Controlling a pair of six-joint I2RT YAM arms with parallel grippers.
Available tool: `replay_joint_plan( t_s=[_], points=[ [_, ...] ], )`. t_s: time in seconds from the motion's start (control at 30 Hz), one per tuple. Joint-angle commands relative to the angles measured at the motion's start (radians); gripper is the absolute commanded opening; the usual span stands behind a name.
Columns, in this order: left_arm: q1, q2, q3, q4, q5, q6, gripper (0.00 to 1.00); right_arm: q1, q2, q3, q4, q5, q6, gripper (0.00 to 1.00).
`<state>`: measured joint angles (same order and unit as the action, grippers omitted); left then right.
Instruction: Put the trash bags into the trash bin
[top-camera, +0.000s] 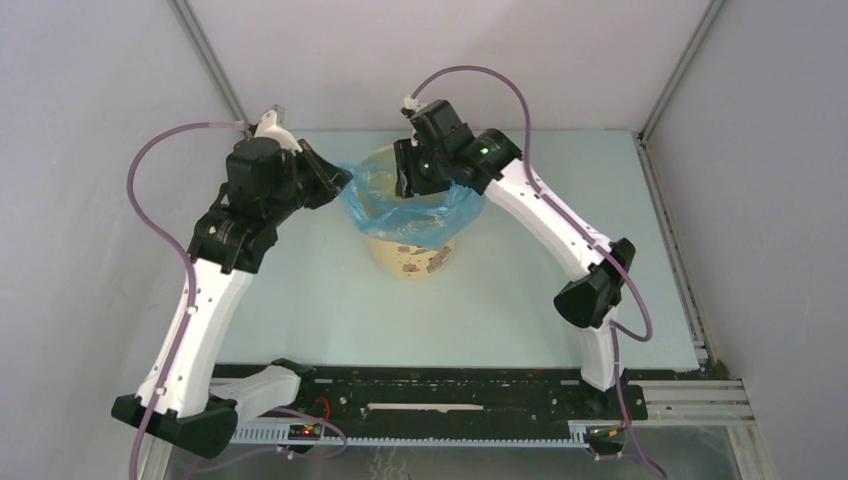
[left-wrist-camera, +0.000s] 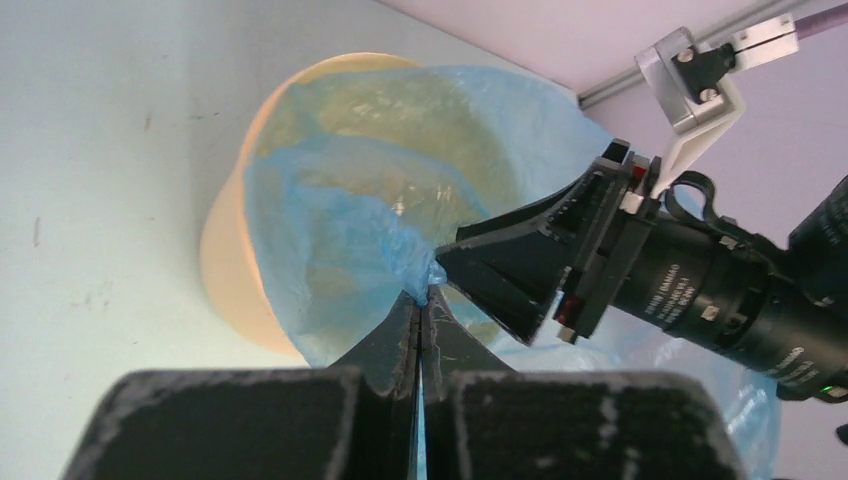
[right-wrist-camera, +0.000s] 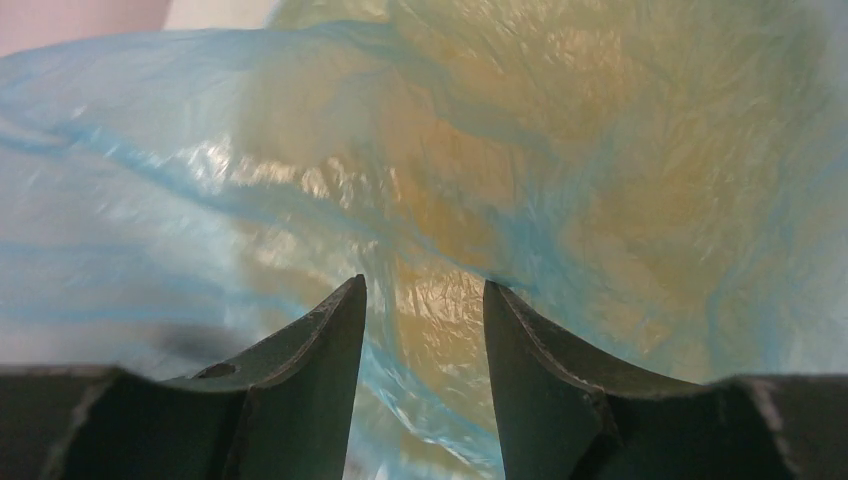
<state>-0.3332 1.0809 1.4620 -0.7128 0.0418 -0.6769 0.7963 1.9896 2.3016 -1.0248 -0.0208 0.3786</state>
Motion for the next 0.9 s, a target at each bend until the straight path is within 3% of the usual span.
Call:
replay_joint_plan(
  t_s=[0.0,0.13,0.3,0.37,0.5,0.7,0.87],
  points=[
    [0.042,0.034,0.057,-0.045,-0.039,0.049,0.0,0.015,0.083,0.029,0.104,0.161,-0.032,0.56],
    [0.088,0.052,0.05,-0.039,-0.073,0.062,0.0,0.018,0.184,0.062,0.163,0.161,-0.051,0.57],
    [0.113,0.078,0.052,-0.054,-0.112,0.081,0.0,-0.013,0.294,0.358,0.03,0.016,-0.038,0.59],
    [0.118,0.08,0.052,-0.052,-0.109,0.084,0.0,-0.022,0.224,0.335,0.038,-0.021,-0.035,0.64],
    [0.12,0.089,0.061,-0.051,-0.1,0.077,0.0,-0.042,-0.021,0.14,0.149,-0.081,0.001,0.75],
    [0.123,0.106,0.077,-0.062,-0.094,0.071,0.0,-0.103,-0.157,0.224,0.03,-0.187,0.054,0.79],
    [0.124,0.11,0.081,-0.083,-0.1,0.064,0.0,-0.2,-0.305,0.095,0.037,-0.26,0.087,0.8]
  ],
)
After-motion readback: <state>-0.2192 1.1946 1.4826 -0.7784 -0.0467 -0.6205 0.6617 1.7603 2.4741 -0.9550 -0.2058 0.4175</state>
